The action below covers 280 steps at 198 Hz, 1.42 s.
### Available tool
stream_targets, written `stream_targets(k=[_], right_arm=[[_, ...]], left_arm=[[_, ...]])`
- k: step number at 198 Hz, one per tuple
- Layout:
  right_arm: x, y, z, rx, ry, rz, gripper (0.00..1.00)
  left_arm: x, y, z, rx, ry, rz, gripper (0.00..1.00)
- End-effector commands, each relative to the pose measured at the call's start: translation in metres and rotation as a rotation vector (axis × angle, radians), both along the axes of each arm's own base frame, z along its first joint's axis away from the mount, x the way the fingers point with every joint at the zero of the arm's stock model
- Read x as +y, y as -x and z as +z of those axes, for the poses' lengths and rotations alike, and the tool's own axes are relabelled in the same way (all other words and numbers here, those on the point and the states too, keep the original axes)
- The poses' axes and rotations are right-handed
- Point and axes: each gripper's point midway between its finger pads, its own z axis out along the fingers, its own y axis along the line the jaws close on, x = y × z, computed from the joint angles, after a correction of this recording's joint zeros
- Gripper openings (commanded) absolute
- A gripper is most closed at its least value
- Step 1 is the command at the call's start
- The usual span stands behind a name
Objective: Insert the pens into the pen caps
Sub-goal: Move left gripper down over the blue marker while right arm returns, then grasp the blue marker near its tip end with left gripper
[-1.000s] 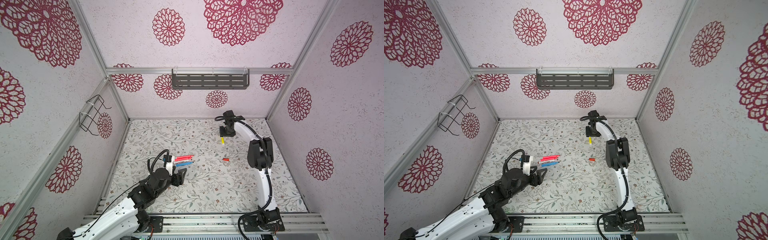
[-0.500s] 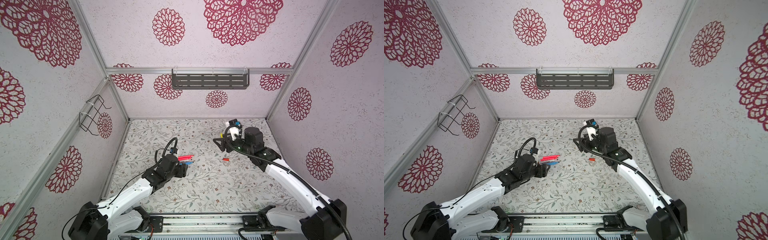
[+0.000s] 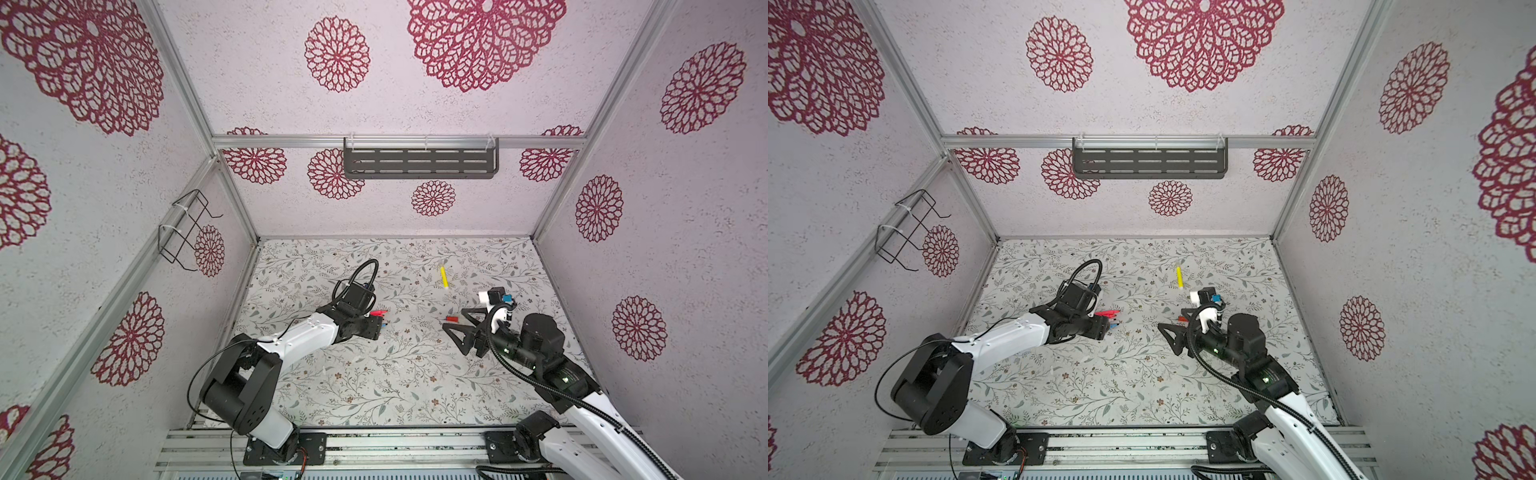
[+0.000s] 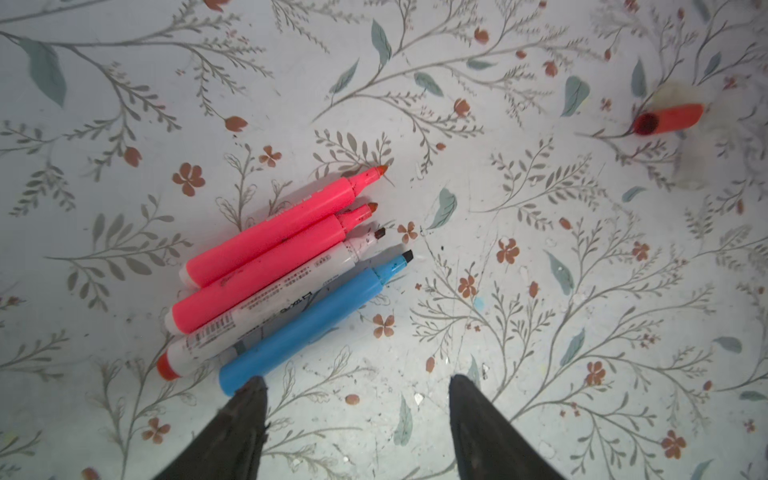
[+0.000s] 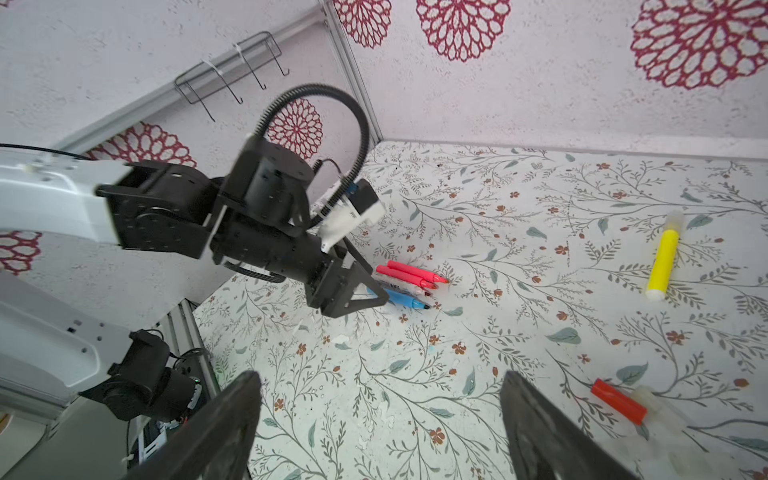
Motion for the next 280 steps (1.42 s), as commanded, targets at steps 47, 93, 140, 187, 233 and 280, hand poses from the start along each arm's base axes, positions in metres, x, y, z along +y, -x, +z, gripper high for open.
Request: stream_targets(k=[47, 93, 140, 187, 233, 280], right_arm=[[0.003, 0.010, -0.008, 0.035, -0.007, 0.036, 0.90], [0.001, 0.007, -0.013, 0.049, -0.002, 0.019, 0.89], [0.003, 0.005, -0.014, 0.053, -0.010, 0.017, 0.89], [0.002, 0.004, -0.016, 0.059, -0.010, 0.011, 0.88], [0.000, 0.005, -0.016, 0.055, -0.015, -0.002, 0.88], [-0.001, 0.005, -0.017, 0.057, -0.016, -0.004, 0.88]], left_arm=[[0.000, -0.017, -0.016, 0.044, -0.060, -0.089, 0.70], [0.000, -0.016, -0.022, 0.079, -0.058, -0.094, 0.67], [0.000, -0.016, -0.024, 0.085, -0.065, -0.098, 0.65], [0.003, -0.017, -0.028, 0.089, -0.084, -0.092, 0.60], [0.004, -0.017, -0.028, 0.092, -0.095, -0.090, 0.56], [0.002, -0.013, -0.033, 0.109, -0.109, -0.098, 0.55]])
